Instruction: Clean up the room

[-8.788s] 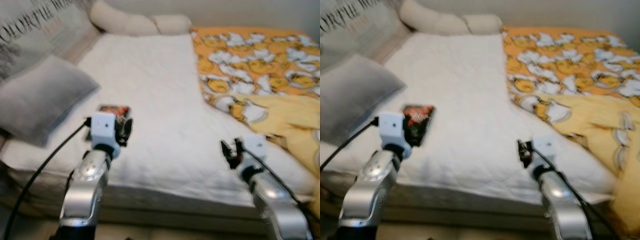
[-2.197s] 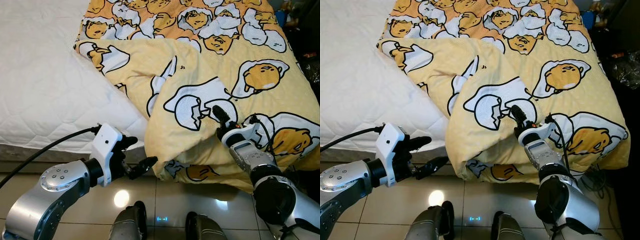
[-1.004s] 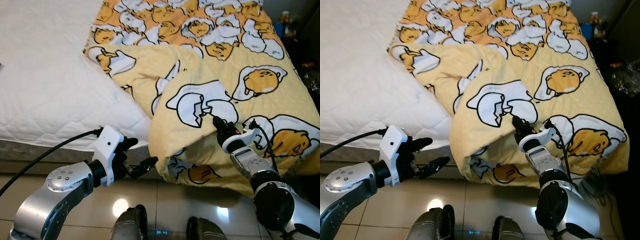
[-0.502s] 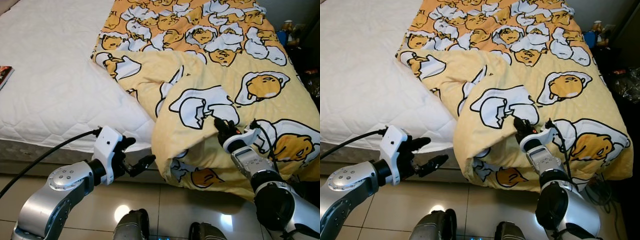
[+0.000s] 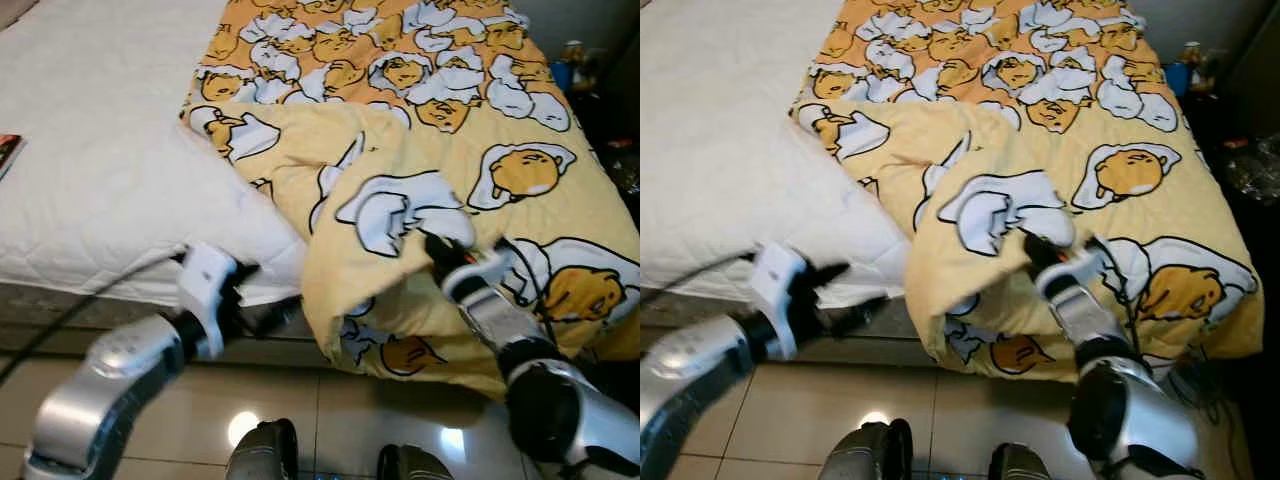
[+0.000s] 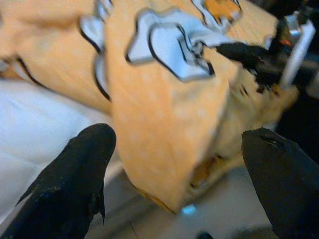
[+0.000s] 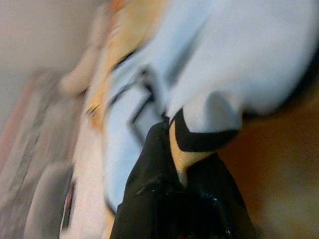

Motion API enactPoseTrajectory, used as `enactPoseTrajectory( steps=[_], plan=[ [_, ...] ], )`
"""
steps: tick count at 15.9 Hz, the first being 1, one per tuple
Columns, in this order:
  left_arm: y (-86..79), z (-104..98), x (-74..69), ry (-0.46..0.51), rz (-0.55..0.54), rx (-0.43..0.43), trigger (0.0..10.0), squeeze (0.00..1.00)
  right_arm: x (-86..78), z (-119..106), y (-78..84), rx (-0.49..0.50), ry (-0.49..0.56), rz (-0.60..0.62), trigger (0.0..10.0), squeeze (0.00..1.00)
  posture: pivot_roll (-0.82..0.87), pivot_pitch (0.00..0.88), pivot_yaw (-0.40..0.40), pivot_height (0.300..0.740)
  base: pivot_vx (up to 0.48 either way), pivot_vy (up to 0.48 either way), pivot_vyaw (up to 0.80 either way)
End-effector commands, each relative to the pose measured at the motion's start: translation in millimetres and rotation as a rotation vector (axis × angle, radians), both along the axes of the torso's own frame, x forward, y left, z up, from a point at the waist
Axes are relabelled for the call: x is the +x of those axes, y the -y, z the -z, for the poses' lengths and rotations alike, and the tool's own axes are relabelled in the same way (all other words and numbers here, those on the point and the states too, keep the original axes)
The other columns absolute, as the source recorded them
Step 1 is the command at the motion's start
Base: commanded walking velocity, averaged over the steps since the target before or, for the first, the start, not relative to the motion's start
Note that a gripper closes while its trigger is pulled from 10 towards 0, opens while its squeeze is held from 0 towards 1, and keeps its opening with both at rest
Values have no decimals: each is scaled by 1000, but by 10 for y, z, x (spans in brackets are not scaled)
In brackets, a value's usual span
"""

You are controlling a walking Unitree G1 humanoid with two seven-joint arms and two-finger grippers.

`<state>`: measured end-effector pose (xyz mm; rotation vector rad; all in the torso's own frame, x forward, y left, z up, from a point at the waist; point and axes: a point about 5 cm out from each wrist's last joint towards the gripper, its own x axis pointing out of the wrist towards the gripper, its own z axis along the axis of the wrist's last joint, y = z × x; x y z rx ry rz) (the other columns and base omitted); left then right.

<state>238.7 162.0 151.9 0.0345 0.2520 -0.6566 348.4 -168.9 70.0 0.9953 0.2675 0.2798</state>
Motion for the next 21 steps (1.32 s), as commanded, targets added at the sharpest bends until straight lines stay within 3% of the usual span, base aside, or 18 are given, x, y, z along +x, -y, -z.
enactPoseTrajectory(
  steps=[1, 2, 3, 5, 7, 8, 9, 10, 11, 13, 14, 18, 21],
  plan=[
    [-48, -71, 30, 30, -26, -17, 10000, 0, 66, -140, -180, -37, 86, -116, 0, 0, 94, 108, 46, 740, 0, 0, 0],
    [-131, -196, 92, 80, -56, -33, 10000, 0, 76, -295, -541, -73, 212, -320, 0, 0, 93, 108, 44, 740, 0, 0, 0],
    [-169, -231, 114, 96, -70, -31, 10000, 0, 63, -340, -665, -86, 252, -389, 0, 0, 93, 107, 42, 740, 0, 0, 0],
    [-467, -444, 262, 188, -209, -17, 10000, 0, -128, -448, -1290, -170, 395, -691, 0, 0, 97, 104, 33, 740, 0, 0, 0],
    [-554, -522, 284, 219, -248, -17, 10000, 0, -251, -465, -1521, -233, 467, -814, 0, 0, 99, 101, 30, 740, 0, 0, 0],
    [-640, -609, 289, 253, -294, -28, 10000, 0, -505, -538, -1871, -216, 576, -1009, 0, 0, 107, 95, 24, 740, 0, 0, 0],
    [-661, -625, 287, 261, -314, -36, 10000, 0, -596, -518, -1973, -224, 594, -1068, 0, 0, 114, 90, 17, 740, 0, 0, 0],
    [-664, -626, 286, 262, -316, -38, 10000, 0, -621, -485, -1992, -245, 591, -1081, 0, 0, 114, 90, 17, 740, 0, 0, 0],
    [-657, -621, 283, 262, -316, -38, 10000, 0, -609, -389, -1984, -338, 570, -1053, 10000, 0, 121, 84, 15, 740, 0, 0, 0],
    [-652, -614, 277, 261, -313, -38, 10000, 0, -586, -320, -1948, -399, 534, -1016, 10000, 0, 118, 74, 20, 740, 0, 0, 0],
    [-653, -608, 280, 257, -310, -38, 10000, 0, -600, -346, -1940, -366, 530, -1018, 10000, 1000, 116, 72, 22, 740, 0, 0, 0],
    [-593, -485, 334, 199, -288, -17, 10000, 0, -643, -488, -1900, -286, 587, -1025, 10000, 1000, 96, 45, 28, 740, 0, 0, 0],
    [-560, -354, 374, 161, -336, 5, 10000, 0, -607, -587, -1657, -316, 602, -927, 10000, 1000, 85, 32, 18, 740, 0, 0, 0]
  ],
)
